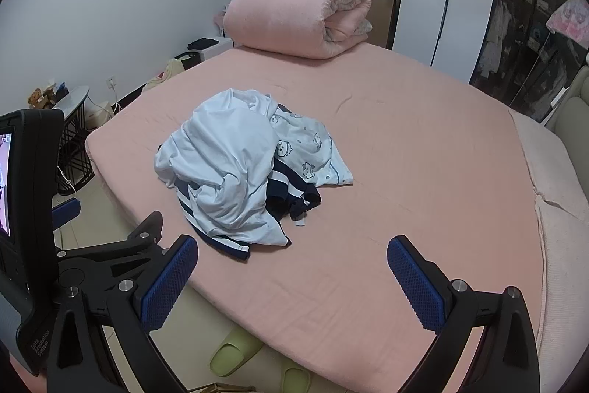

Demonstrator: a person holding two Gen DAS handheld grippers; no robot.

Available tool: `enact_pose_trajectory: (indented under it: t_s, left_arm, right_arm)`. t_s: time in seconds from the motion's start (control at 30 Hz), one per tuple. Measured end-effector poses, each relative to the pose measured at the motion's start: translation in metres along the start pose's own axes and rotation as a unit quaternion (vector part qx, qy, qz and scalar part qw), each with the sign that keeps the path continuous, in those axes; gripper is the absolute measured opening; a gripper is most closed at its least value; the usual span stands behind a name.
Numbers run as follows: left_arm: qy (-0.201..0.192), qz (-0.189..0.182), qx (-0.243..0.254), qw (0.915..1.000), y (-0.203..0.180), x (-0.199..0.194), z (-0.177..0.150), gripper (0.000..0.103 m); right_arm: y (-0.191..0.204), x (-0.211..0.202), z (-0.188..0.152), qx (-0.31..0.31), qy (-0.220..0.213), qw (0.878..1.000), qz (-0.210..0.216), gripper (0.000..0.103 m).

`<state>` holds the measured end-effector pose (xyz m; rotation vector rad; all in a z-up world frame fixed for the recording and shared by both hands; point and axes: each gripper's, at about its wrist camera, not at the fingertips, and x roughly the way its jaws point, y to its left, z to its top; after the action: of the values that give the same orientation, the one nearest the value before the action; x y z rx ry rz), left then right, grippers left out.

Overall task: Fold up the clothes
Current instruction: 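Move both grippers toward the light-blue clothing pile on the bed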

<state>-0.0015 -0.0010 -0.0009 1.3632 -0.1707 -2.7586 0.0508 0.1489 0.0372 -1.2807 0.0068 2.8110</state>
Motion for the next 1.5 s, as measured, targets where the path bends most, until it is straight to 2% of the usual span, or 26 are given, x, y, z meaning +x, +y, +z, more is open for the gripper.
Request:
enact_pose_trajectory:
  t_s: [0.8,1.1,1.5]
  left_arm:
    - [0.019,-0.006,-0.020,0.9996,0.013,0.025,0.009,0.103]
    - [0.042,-0.008,-0.027,0.9987,0.011,0.045,0.009,0.103]
    - [0.059,0.005,-0.043,0.9973,0.017,0.067,0.014,0.103]
  right_arm:
    - [0.021,0.025,0.007,-0.016,0.010,1.000,0.012,0.103]
    - [0.023,0.043,0.010,-0.022,0.018,1.000,0.004,0.103]
    - [0.029,0.066,0.018,-0.029,0.022,0.999,0.016,0.103]
